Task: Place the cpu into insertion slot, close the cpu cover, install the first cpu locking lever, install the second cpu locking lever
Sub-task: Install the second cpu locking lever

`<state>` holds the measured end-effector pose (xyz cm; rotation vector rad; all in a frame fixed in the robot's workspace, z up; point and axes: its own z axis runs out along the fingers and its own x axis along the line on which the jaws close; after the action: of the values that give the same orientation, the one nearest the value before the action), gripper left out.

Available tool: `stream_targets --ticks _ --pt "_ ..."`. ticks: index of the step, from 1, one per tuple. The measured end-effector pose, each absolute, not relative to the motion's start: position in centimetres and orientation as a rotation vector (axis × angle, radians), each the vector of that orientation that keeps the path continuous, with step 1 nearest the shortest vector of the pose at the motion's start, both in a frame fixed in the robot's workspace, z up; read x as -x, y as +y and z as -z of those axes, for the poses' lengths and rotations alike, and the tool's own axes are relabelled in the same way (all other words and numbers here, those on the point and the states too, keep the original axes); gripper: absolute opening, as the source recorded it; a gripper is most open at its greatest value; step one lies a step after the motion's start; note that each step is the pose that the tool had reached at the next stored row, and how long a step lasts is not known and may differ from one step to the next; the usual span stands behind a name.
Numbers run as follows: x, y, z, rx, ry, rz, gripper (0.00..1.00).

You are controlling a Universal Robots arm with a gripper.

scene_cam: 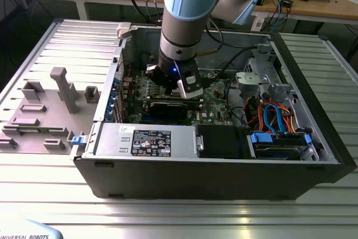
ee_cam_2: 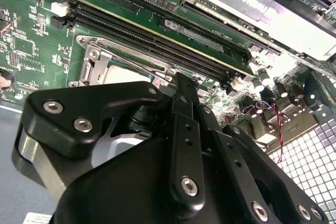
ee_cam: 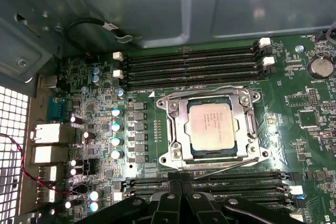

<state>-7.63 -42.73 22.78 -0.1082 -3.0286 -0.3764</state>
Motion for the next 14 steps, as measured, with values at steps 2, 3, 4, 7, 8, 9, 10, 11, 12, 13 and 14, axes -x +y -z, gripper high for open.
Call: stream_targets --ticks 2,3,4,7,8,9,10,11,12,13,14 --pt "7.6 -42.7 -22.8 0.108 -3.029 0.376 0.11" --pt "7.6 -42.7 -22.8 0.108 -3.029 0.376 0.11" --pt "7.6 -42.7 -22.8 0.108 -3.029 0.376 0.11" --pt "7.6 -42.7 -22.8 0.108 -3.029 0.376 0.11" --pt "7.7 -42.8 -22.8 0.108 -3.029 0.377 0.11" --pt "7.7 -42.8 -22.7 0.109 -3.028 0.382 0.11" --pt "7.7 -43.0 -22.7 0.109 -3.027 0.39 0.11" --pt "7.7 -43.2 -22.7 0.109 -3.025 0.401 0.11" --pt "7.6 -43.5 -22.7 0.109 -3.025 0.404 0.11" --pt "7.6 -43.6 -22.7 0.109 -3.024 0.406 0.11" --pt "7.7 -43.7 -22.6 0.111 -3.024 0.41 0.11"
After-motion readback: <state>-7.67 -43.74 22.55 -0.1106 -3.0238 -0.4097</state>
